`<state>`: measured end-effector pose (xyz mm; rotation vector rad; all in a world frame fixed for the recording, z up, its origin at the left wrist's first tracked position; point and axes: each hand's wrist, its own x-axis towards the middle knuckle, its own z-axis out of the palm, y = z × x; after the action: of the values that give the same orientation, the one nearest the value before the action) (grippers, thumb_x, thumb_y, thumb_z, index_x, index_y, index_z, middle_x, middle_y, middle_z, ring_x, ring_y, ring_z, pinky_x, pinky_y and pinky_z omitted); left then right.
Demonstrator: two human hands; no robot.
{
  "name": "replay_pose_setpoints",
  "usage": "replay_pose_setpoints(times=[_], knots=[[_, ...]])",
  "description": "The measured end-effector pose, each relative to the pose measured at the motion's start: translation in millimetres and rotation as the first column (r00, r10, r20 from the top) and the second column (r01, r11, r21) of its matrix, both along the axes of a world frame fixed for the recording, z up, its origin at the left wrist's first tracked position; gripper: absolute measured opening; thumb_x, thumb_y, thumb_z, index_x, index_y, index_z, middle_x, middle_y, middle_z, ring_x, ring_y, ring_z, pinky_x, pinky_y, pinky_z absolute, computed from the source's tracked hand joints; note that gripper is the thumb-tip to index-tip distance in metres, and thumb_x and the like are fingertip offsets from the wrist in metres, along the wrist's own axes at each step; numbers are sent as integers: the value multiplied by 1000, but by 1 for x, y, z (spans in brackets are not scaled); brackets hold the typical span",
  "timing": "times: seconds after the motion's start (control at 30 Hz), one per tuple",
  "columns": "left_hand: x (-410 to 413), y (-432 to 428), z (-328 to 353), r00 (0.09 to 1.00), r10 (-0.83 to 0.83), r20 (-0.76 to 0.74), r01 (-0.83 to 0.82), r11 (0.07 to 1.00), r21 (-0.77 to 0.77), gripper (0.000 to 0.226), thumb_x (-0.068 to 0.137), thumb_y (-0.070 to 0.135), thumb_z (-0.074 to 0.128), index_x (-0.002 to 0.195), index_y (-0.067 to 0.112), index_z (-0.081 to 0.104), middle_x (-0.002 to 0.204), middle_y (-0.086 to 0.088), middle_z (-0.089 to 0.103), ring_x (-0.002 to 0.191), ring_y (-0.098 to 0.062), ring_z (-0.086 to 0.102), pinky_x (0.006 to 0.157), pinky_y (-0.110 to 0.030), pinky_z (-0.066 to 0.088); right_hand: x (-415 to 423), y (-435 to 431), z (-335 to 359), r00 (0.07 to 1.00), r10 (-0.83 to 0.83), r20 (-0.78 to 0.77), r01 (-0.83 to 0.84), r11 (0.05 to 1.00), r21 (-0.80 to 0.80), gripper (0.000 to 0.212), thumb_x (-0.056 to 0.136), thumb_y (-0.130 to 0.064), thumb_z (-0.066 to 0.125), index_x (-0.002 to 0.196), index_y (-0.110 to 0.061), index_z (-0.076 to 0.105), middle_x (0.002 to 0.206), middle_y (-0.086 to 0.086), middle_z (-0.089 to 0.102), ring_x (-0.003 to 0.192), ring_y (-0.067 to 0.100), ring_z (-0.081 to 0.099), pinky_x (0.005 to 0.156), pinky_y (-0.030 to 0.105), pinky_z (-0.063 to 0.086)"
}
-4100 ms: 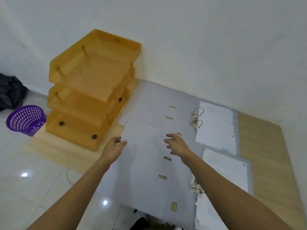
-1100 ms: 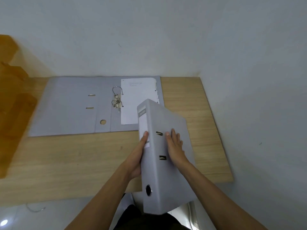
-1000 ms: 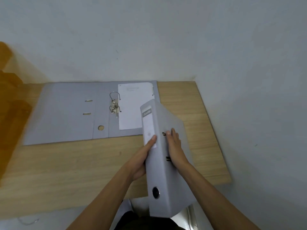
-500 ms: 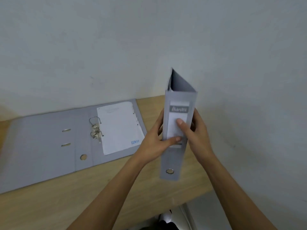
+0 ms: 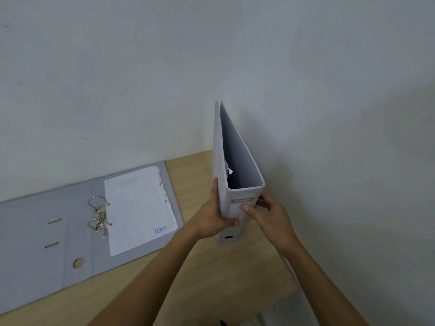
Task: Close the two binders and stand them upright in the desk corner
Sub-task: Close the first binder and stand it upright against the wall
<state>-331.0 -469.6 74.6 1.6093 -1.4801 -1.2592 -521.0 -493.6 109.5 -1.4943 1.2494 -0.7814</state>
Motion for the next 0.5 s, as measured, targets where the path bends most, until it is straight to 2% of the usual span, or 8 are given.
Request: replay_pose_setpoints(times=[0.07, 0.13, 0.2, 0.27, 0.3, 0.37, 0.43, 0.5], knots=[[-5, -13, -5, 999, -18, 27, 18, 1000, 23, 132, 71, 39, 82, 157, 21, -16, 147, -6, 51, 130, -25, 56, 102, -41, 53, -2, -6, -4, 999, -41, 32, 39, 998, 59, 35, 73, -51, 76, 105, -37, 71, 105, -8, 78, 102, 13, 72, 91, 48, 60], [-12, -30, -7, 1000, -8, 18, 8, 1000, 21, 138, 64, 51, 78, 156, 22, -20, 146, -6, 51, 129, -25, 57, 101, -47, 54, -4, -16, -7, 993, -91, 76, 81, 990, 120, 44, 67, -58, 74, 102, -32, 72, 97, -8, 79, 98, 15, 74, 89, 50, 61], [-13, -43, -7, 1000, 12, -7, -12, 1000, 19, 140, 61, 55, 77, 156, 21, -20, 147, -6, 50, 131, -25, 55, 102, -49, 53, -2, -25, -10, 984, -141, 107, 122, 979, 162, 47, 70, -56, 77, 104, -25, 73, 97, -5, 79, 95, 17, 75, 88, 50, 62], [-16, -57, -6, 999, 39, -17, -39, 999, 14, 142, 60, 56, 77, 156, 23, -22, 149, -6, 48, 133, -26, 53, 103, -50, 52, 1, -36, -12, 967, -177, 185, 130, 962, 241, 51, 75, -50, 82, 112, -18, 70, 108, 8, 78, 93, 19, 77, 89, 48, 62], [-17, -62, -5, 999, 47, -15, -47, 999, 11, 142, 60, 56, 77, 156, 24, -22, 150, -7, 47, 134, -27, 52, 104, -50, 51, 3, -42, -13, 945, -210, 250, 129, 944, 305, 54, 76, -46, 82, 116, -14, 69, 113, 14, 76, 93, 19, 77, 89, 45, 61], [-20, -73, -4, 998, 62, -5, -62, 998, 6, 138, 65, 51, 76, 156, 23, -24, 154, -9, 43, 137, -28, 49, 107, -51, 48, 6, -52, -13, 886, -288, 364, 120, 900, 420, 51, 83, -37, 79, 124, -9, 67, 117, 15, 75, 100, 22, 75, 91, 38, 60], [-22, -83, -4, 997, 78, -1, -78, 997, 6, 131, 72, 40, 75, 156, 23, -25, 158, -9, 37, 142, -28, 42, 112, -51, 42, 10, -59, -9, 811, -380, 444, 105, 842, 529, 43, 89, -28, 74, 126, -7, 66, 112, 12, 75, 104, 22, 73, 91, 33, 59], [-23, -92, -7, 996, 94, -1, -94, 996, 9, 128, 75, 34, 76, 157, 26, -23, 160, -8, 34, 145, -27, 39, 115, -50, 39, 16, -64, -4, 757, -460, 464, 110, 790, 603, 38, 91, -25, 72, 124, -8, 67, 104, 10, 74, 101, 21, 72, 90, 32, 58]])
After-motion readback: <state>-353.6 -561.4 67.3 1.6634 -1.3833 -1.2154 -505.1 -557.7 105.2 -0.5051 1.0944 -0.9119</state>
